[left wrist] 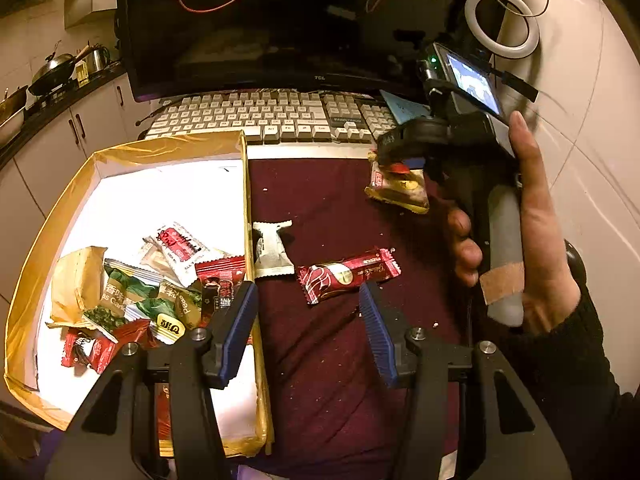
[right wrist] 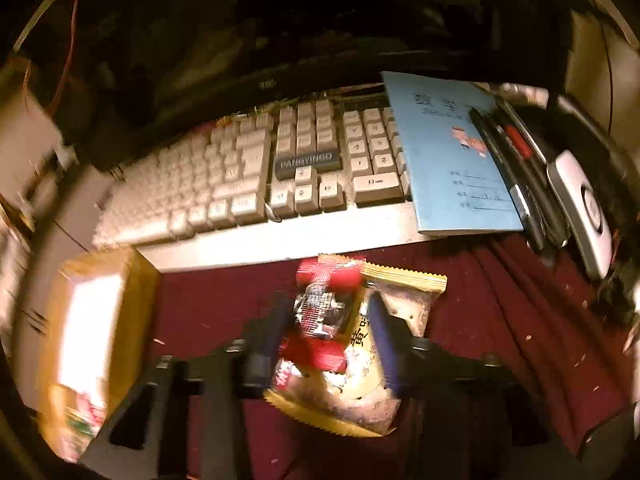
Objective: Organize snacks
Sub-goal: 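Grasp a red chocolate bar with the left gripper while the right gripper holds the red wrapper, then carry both snacks over the tray and open both grippers to release them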
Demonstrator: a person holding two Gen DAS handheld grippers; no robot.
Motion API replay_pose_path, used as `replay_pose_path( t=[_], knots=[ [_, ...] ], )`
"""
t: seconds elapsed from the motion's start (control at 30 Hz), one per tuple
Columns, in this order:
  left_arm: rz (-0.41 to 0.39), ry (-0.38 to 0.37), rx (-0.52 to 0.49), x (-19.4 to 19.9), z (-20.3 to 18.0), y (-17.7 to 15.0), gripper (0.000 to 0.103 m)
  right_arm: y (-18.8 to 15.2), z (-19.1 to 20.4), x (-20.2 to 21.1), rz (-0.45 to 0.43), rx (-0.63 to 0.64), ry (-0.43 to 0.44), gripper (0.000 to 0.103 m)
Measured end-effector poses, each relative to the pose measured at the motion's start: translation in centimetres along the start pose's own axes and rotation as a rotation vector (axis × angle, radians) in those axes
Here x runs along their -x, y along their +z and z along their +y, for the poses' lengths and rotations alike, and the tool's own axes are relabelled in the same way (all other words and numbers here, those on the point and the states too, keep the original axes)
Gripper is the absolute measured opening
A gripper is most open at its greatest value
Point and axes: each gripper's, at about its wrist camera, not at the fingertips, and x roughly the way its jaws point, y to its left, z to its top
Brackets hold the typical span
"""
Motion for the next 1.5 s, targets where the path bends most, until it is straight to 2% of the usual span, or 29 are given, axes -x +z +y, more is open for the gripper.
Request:
replay_pose_path(
  t=[0.03, 0.07, 0.17, 0.3, 0.37, 0.5, 0.57, 0.67, 0.77, 0.93, 1.0, 1.03, 1.07, 1.13, 1.17, 1.27, 1.33, 1.43, 1.5],
  knots=[
    [0.002, 0.003, -0.008, 0.0, -0.1, 0.1, 0.051, -0.3, 0.2, 0.2, -0.008, 0.016, -0.034, 0.028],
    [0.008, 0.014, -0.025, -0.1, -0.3, 0.1, 0.051, -0.6, 0.1, 0.5, -0.012, 0.015, -0.029, 0.028],
    [0.032, 0.024, -0.102, -0.7, -1.3, 0.6, 0.051, -1.9, -0.8, 1.7, -0.028, -0.022, 0.037, 0.026],
    [0.119, -0.052, -0.189, -2.9, -2.5, 1.8, 0.051, -4.7, -3.1, 3.5, -0.037, -0.092, 0.259, 0.026],
    [0.154, -0.047, -0.221, -4.3, -3.0, 2.6, 0.051, -5.8, -3.5, 3.9, -0.029, -0.094, 0.314, 0.026],
    [0.263, -0.03, -0.314, -7.5, -4.5, 3.6, 0.051, -7.0, -4.1, 5.2, -0.071, -0.093, 0.369, 0.026],
    [0.299, -0.01, -0.356, -8.8, -5.0, 3.7, 0.051, -7.3, -4.4, 5.3, -0.079, -0.104, 0.4, 0.026],
    [0.321, -0.035, -0.378, -9.2, -4.8, 3.3, 0.049, -7.4, -4.4, 5.2, -0.072, -0.107, 0.424, 0.026],
    [0.363, -0.086, -0.338, -8.9, -4.1, 3.2, 0.034, -7.8, -4.1, 5.1, -0.07, -0.093, 0.432, 0.026],
    [0.355, -0.071, -0.26, -9.7, -4.5, 3.6, 0.034, -8.0, -3.8, 5.4, -0.091, -0.074, 0.438, 0.026],
    [0.332, -0.059, -0.241, -9.9, -4.7, 3.8, 0.034, -8.0, -3.9, 5.4, -0.091, -0.076, 0.44, 0.026],
    [0.315, -0.047, -0.244, -10.0, -5.0, 3.8, 0.024, -8.1, -4.0, 5.4, -0.09, -0.078, 0.442, 0.026],
    [0.304, -0.038, -0.254, -9.9, -5.2, 3.6, 0.021, -8.0, -4.1, 5.4, -0.09, -0.081, 0.448, 0.026],
    [0.257, -0.002, -0.245, -9.0, -5.3, 3.2, 0.021, -8.1, -4.2, 5.5, -0.089, -0.086, 0.454, 0.026],
    [0.22, -0.012, -0.227, -8.2, -5.1, 3.1, 0.021, -8.1, -4.2, 5.6, -0.085, -0.083, 0.459, 0.026],
    [0.133, -0.093, -0.08, -4.9, -2.6, 2.6, 0.021, -8.5, -3.4, 5.9, -0.071, -0.056, 0.5, 0.026],
    [0.068, -0.125, 0.058, -2.3, 0.1, 2.1, 0.021, -9.0, -2.2, 6.4, -0.066, -0.024, 0.531, 0.026],
    [-0.012, -0.109, 0.197, 0.9, 3.8, 1.0, 0.021, -9.7, 1.3, 7.9, -0.069, 0.084, 0.588, 0.026],
    [-0.046, -0.047, 0.283, 2.4, 6.7, 0.0, 0.021, -10.1, 3.5, 8.7, -0.07, 0.149, 0.623, 0.026]
  ],
)
